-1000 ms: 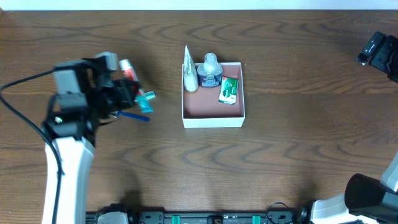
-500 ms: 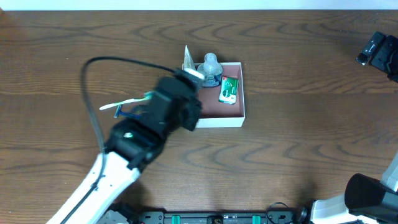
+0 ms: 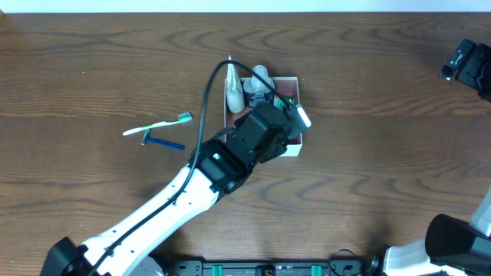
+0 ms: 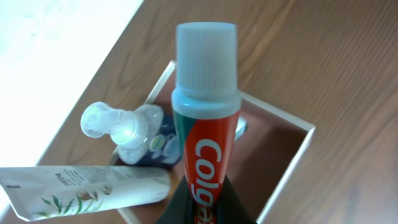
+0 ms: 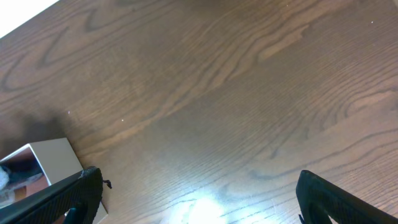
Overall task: Pack container
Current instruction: 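Lower the toothpaste tube into the box's front and release it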
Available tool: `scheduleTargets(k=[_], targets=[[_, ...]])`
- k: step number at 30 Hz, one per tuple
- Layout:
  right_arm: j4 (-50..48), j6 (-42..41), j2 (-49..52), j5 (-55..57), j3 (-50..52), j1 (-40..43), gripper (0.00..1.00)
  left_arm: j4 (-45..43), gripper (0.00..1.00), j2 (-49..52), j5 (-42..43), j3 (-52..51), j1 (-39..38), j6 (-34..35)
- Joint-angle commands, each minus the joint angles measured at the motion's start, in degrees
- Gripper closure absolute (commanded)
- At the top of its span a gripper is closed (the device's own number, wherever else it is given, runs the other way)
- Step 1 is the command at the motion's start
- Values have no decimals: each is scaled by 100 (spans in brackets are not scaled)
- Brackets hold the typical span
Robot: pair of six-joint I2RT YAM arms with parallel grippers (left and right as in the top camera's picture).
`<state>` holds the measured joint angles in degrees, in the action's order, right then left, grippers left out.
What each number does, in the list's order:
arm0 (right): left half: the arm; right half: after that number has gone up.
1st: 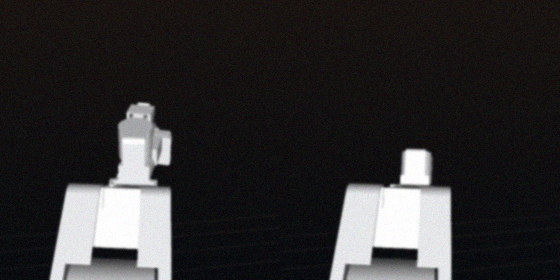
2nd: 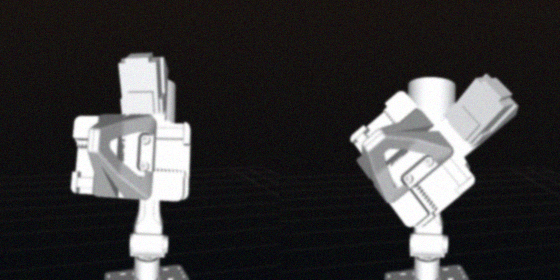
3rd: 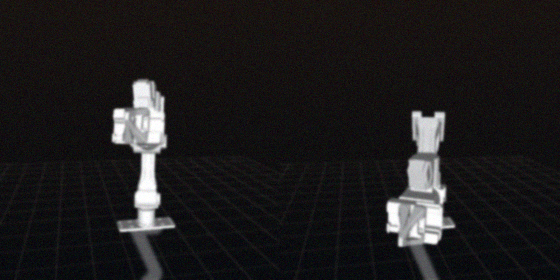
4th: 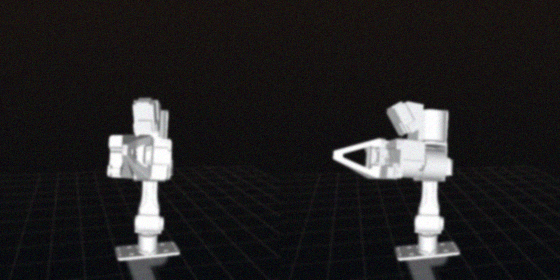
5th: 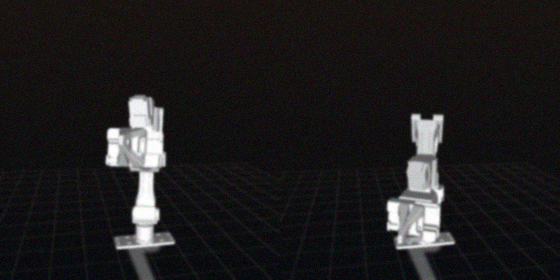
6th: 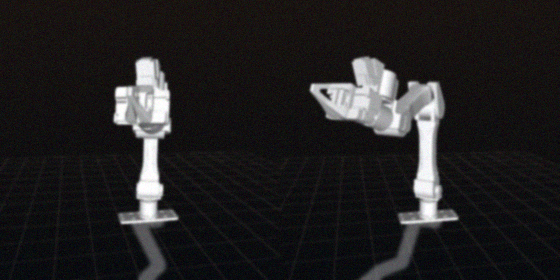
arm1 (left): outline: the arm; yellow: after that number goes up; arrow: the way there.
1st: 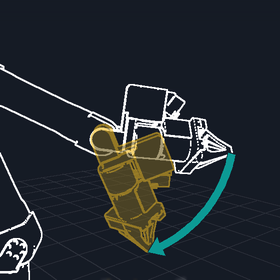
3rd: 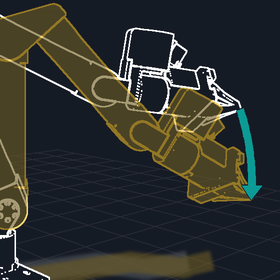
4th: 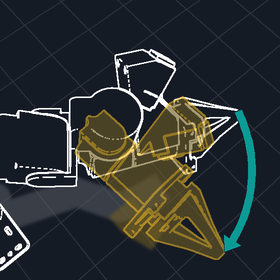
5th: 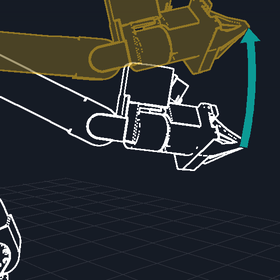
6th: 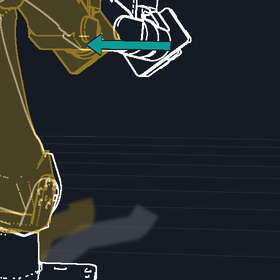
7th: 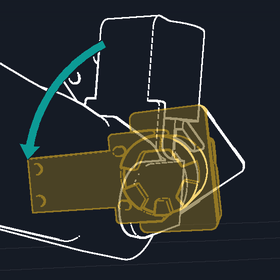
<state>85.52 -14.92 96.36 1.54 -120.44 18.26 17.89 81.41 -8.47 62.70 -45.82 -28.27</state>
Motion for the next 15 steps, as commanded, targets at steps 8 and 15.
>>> scheduleTargets(k=[8,15], targets=[[4,-90,-13,59,-66,22,1,258,94,662,-817,66,9,-2170],[4,-92,-13,57,-66,20,1,258,48,796,-813,66,9,-2166]])
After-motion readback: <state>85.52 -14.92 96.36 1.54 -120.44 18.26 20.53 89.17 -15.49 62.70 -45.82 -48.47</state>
